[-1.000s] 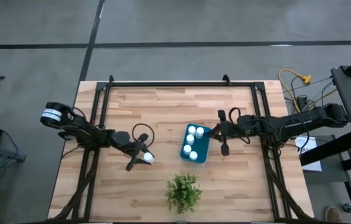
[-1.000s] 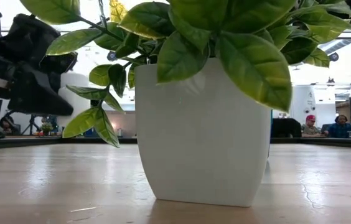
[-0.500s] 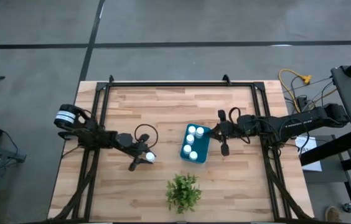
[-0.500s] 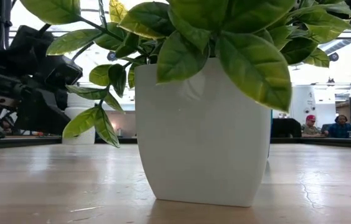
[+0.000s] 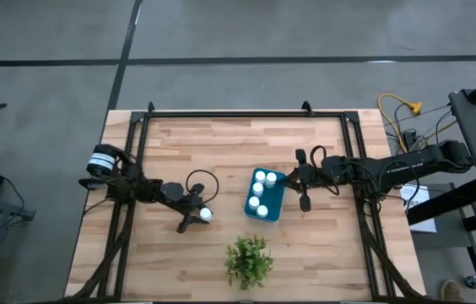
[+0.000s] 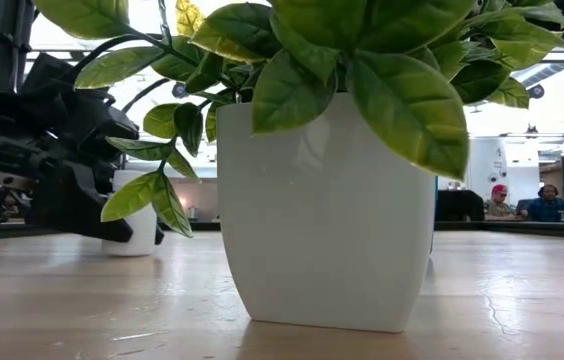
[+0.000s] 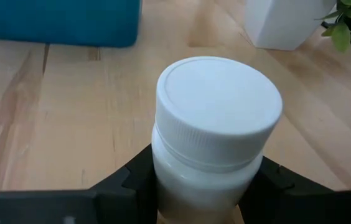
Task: Pick and place pill bottles into a basket
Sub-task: Put the white pill bottle into the blue bin
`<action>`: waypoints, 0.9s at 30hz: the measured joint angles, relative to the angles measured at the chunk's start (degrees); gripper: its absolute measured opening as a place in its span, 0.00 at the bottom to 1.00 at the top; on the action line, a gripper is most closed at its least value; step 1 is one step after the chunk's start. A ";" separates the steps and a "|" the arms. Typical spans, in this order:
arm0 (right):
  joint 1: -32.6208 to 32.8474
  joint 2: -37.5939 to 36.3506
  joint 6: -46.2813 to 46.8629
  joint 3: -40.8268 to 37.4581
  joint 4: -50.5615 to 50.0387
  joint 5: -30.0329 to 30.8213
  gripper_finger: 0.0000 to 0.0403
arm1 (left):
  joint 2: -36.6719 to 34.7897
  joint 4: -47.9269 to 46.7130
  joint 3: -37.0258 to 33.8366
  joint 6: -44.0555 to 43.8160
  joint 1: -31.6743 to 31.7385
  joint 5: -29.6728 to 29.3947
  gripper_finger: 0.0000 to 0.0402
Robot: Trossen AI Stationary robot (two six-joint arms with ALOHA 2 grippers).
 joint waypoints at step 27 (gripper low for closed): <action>0.00 0.00 0.20 0.11 0.02 -0.05 0.02 | -0.24 3.38 -2.25 0.12 0.00 -2.82 0.53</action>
